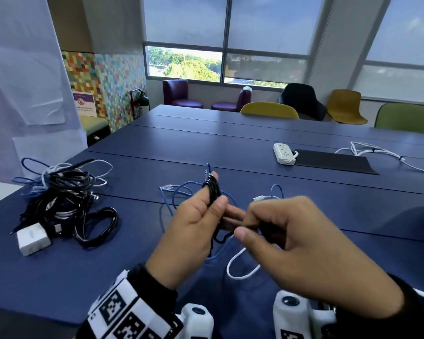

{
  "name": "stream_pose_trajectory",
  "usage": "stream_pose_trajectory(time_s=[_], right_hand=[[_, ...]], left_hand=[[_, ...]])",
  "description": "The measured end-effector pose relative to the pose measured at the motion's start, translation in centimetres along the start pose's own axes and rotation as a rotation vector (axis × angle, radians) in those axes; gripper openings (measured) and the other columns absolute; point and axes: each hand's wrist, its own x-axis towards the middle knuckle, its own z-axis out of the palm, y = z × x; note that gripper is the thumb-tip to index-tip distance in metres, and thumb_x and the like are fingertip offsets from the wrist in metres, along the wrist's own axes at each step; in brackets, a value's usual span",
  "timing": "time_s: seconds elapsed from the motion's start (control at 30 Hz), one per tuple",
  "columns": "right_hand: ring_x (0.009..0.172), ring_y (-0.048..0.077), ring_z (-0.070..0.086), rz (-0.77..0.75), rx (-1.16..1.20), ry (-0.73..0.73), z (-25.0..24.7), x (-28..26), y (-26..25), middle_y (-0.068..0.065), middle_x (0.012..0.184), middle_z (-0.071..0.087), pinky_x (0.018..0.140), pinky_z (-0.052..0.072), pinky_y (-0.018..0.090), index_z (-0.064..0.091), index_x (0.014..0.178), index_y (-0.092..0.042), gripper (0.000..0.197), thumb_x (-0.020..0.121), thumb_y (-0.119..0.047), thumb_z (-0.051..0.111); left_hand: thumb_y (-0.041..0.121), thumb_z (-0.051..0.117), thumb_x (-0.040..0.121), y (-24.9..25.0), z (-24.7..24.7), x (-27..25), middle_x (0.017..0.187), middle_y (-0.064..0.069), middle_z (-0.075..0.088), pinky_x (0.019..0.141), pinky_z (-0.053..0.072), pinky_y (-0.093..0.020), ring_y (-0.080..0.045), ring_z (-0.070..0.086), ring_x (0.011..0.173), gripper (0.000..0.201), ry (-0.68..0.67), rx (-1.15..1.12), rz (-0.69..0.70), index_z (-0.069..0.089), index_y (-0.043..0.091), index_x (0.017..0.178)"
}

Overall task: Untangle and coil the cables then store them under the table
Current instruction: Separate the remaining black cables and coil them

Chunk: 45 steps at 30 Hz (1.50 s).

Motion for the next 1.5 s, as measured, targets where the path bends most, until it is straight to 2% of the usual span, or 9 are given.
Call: stream_pose_trajectory(time_s=[0.13,0.27,0.43,0.67,0.77,1.03,1.17,1.3,1.5], right_hand=[[0.045,0.009,0.037,-0.025,0.06,0.099,-1.8,1.4,1.1,-0.003,0.049,0.047,0.047,0.028,0.016,0.064,0.066,-0.022,0.021,0.084,-0.028,0.075],[0.055,0.022,0.055,-0.052,0.109,0.174,-2.1,3.2,2.9,0.002,0.062,0.064,0.053,0.046,0.037,0.072,0.072,-0.024,0.011,0.078,-0.022,0.08],[0.062,0.015,0.058,-0.091,0.07,0.146,-2.2,4.3,4.3,-0.007,0.069,0.067,0.059,0.046,0.029,0.078,0.082,-0.024,0.005,0.082,-0.02,0.077],[0.072,0.026,0.062,-0.024,0.097,0.044,-3.3,4.6,6.1,0.005,0.078,0.067,0.068,0.05,0.041,0.079,0.09,-0.021,0.009,0.087,-0.017,0.072],[0.079,0.015,0.062,-0.044,0.107,0.06,-2.5,4.6,6.3,-0.002,0.081,0.066,0.072,0.049,0.023,0.079,0.094,-0.024,0.015,0.087,-0.014,0.071],[0.057,0.013,0.055,-0.059,0.003,0.478,2.5,4.3,5.0,0.0,0.062,0.059,0.056,0.043,0.022,0.08,0.086,-0.02,0.009,0.083,-0.015,0.073],[0.058,0.018,0.065,0.259,0.571,0.312,3.3,3.9,3.0,0.02,0.077,0.07,0.062,0.06,0.033,0.077,0.091,-0.003,0.016,0.093,-0.007,0.061],[0.072,0.025,0.068,0.38,1.098,0.072,3.2,3.3,1.9,0.021,0.087,0.07,0.07,0.059,0.035,0.069,0.097,0.007,0.043,0.086,-0.034,0.059],[0.063,0.029,0.054,0.301,0.764,0.095,3.9,2.8,2.2,0.008,0.075,0.058,0.068,0.053,0.044,0.074,0.095,-0.009,0.025,0.075,-0.009,0.059]], left_hand=[[0.033,0.041,0.101,0.1,0.2,-0.6,0.054,0.0,0.058,0.056,0.048,-0.024,-0.014,0.052,0.046,0.041,-0.11,0.133,-0.034,0.051,-0.006,0.112],[0.047,0.046,0.096,0.7,0.3,-0.7,0.045,0.001,0.042,0.088,0.047,-0.065,-0.013,0.035,0.04,0.045,-0.238,0.116,-0.086,0.054,0.007,0.079],[0.02,0.051,0.091,0.9,0.1,-0.7,0.043,0.005,0.024,0.084,0.053,-0.061,-0.004,0.019,0.033,0.034,-0.197,-0.247,-0.274,0.064,0.001,0.117],[0.033,0.053,0.09,1.5,-1.1,-0.8,0.039,0.009,0.021,0.043,0.045,-0.026,-0.004,0.019,0.028,0.028,-0.208,-0.654,-0.381,0.052,0.015,0.069],[0.036,0.039,0.103,1.1,-1.8,-0.7,0.042,0.008,0.025,0.045,0.038,-0.022,-0.008,0.025,0.031,0.036,-0.388,-0.92,-0.409,0.045,0.017,0.073],[0.037,0.023,0.104,0.9,-1.1,-0.3,0.042,0.01,0.018,0.046,0.032,-0.019,-0.002,0.017,0.032,0.038,-0.51,-1.036,-0.3,0.031,0.022,0.07],[0.036,0.027,0.104,0.4,-1.7,0.1,0.044,0.008,0.024,0.047,0.033,-0.019,-0.003,0.018,0.033,0.038,-0.478,-1.072,-0.31,0.037,0.021,0.071],[0.037,0.029,0.105,-0.5,-2.1,0.3,0.047,0.006,0.03,0.05,0.035,-0.021,-0.009,0.029,0.037,0.042,-0.463,-1.11,-0.31,0.047,0.015,0.075],[0.037,0.043,0.101,-0.2,-1.5,0.1,0.042,0.006,0.025,0.047,0.038,-0.024,-0.01,0.022,0.033,0.041,-0.177,-0.973,-0.325,0.047,0.015,0.067]])
